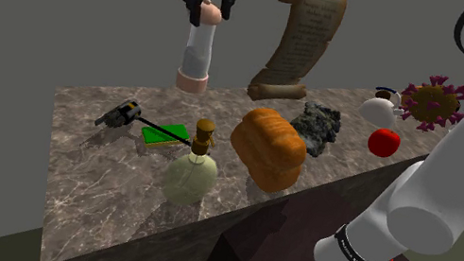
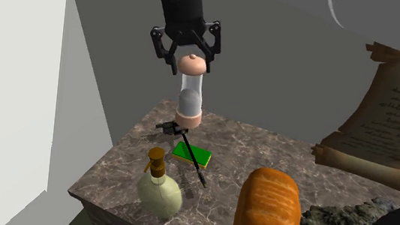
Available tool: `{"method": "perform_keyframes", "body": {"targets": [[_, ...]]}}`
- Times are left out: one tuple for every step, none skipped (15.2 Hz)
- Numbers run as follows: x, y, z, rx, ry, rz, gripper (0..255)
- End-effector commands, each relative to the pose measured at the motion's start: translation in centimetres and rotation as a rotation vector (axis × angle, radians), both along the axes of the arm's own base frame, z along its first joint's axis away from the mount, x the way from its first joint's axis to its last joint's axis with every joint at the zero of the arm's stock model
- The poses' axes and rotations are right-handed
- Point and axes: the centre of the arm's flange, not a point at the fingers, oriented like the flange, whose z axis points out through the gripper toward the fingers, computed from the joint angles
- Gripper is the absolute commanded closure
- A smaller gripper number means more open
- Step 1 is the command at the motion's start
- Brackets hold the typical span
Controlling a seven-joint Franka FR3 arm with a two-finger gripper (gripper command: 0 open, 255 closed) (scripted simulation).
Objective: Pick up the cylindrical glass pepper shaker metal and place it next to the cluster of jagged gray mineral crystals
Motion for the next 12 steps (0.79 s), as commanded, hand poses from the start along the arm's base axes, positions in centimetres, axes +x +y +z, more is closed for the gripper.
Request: {"method": "perform_keyframes", "body": {"targets": [[-1.3, -2.1, 0.2, 0.001, 0.0, 0.0, 255], [-1.9, -3.2, 0.2, 0.001, 0.0, 0.0, 255], [-2.6, -4.4, 0.3, 0.001, 0.0, 0.0, 255], [-3.2, -5.6, 0.3, 0.001, 0.0, 0.0, 255], [-3.8, -6.7, 0.3, 0.001, 0.0, 0.0, 255], [-4.4, -7.9, 0.3, 0.001, 0.0, 0.0, 255], [-5.0, -9.1, 0.3, 0.001, 0.0, 0.0, 255], [-5.7, -10.3, 0.3, 0.001, 0.0, 0.0, 255], [-6.3, -11.4, 0.3, 0.001, 0.0, 0.0, 255], [-6.9, -12.6, 0.3, 0.001, 0.0, 0.0, 255], [-7.5, -13.8, 0.3, 0.001, 0.0, 0.0, 255], [-8.1, -14.9, 0.3, 0.001, 0.0, 0.0, 255]]}}
